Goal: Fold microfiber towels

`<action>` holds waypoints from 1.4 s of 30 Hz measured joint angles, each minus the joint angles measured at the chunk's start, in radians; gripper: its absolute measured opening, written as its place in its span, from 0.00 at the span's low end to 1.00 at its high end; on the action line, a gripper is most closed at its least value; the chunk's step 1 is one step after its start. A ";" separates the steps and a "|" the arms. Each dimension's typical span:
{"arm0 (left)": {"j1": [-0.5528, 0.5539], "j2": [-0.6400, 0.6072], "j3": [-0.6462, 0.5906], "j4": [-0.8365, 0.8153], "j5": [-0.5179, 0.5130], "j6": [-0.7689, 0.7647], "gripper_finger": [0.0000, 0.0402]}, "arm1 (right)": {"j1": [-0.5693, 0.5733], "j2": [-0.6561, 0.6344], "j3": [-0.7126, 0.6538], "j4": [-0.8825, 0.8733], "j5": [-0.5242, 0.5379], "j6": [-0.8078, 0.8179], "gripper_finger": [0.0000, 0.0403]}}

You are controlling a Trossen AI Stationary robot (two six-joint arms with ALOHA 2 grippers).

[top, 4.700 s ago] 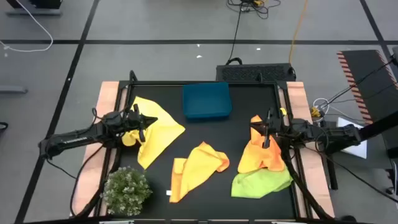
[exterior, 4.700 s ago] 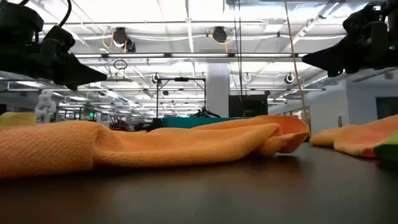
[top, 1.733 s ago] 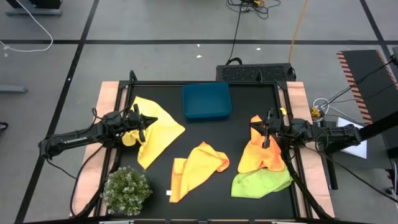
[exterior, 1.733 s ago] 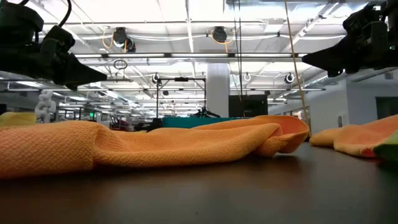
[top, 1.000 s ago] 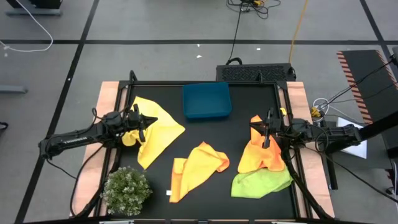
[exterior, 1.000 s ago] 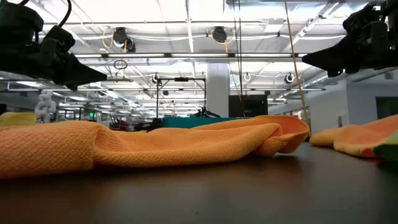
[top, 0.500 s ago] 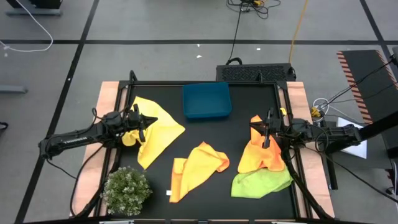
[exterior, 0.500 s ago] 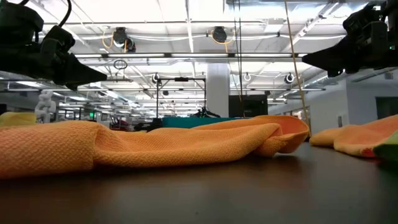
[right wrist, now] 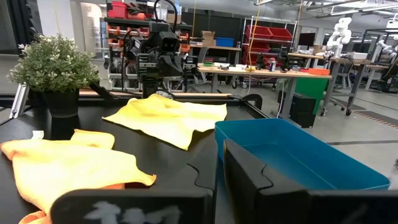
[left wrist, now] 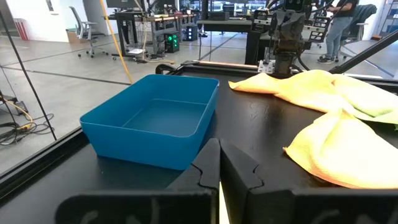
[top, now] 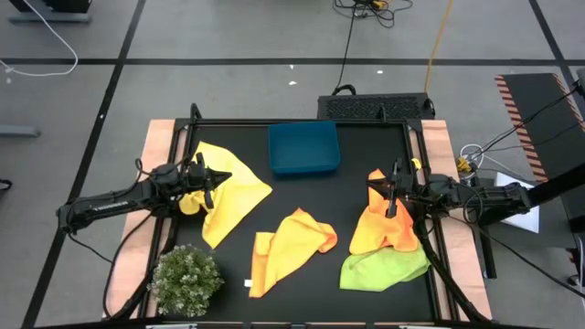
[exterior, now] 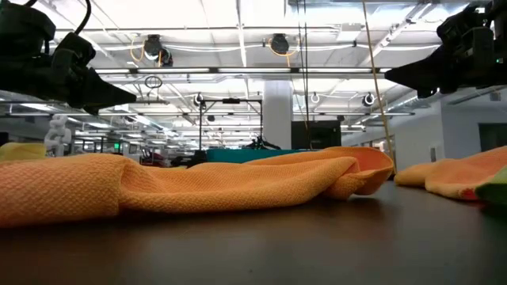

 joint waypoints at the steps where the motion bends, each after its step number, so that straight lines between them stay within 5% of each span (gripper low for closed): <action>1: 0.000 0.000 0.000 0.000 0.000 0.000 0.01 | 0.000 0.000 0.000 0.000 0.000 0.000 0.04; 13: -0.002 0.006 0.000 0.141 0.045 -0.081 0.01 | 0.000 0.000 0.000 0.000 0.000 0.000 0.04; 18: -0.024 0.027 0.000 0.392 0.161 -0.286 0.01 | 0.000 0.000 0.000 0.000 0.000 0.000 0.04; 23: -0.089 0.098 0.010 0.591 0.346 -0.269 0.01 | 0.000 0.000 0.000 0.000 0.000 0.000 0.04; 33: -0.233 0.404 0.311 0.237 0.278 -0.100 0.01 | 0.000 0.000 0.000 0.000 0.000 0.000 0.04; 42: -0.340 0.731 0.406 0.288 0.217 -0.071 0.01 | 0.000 0.000 0.000 0.000 0.000 0.000 0.04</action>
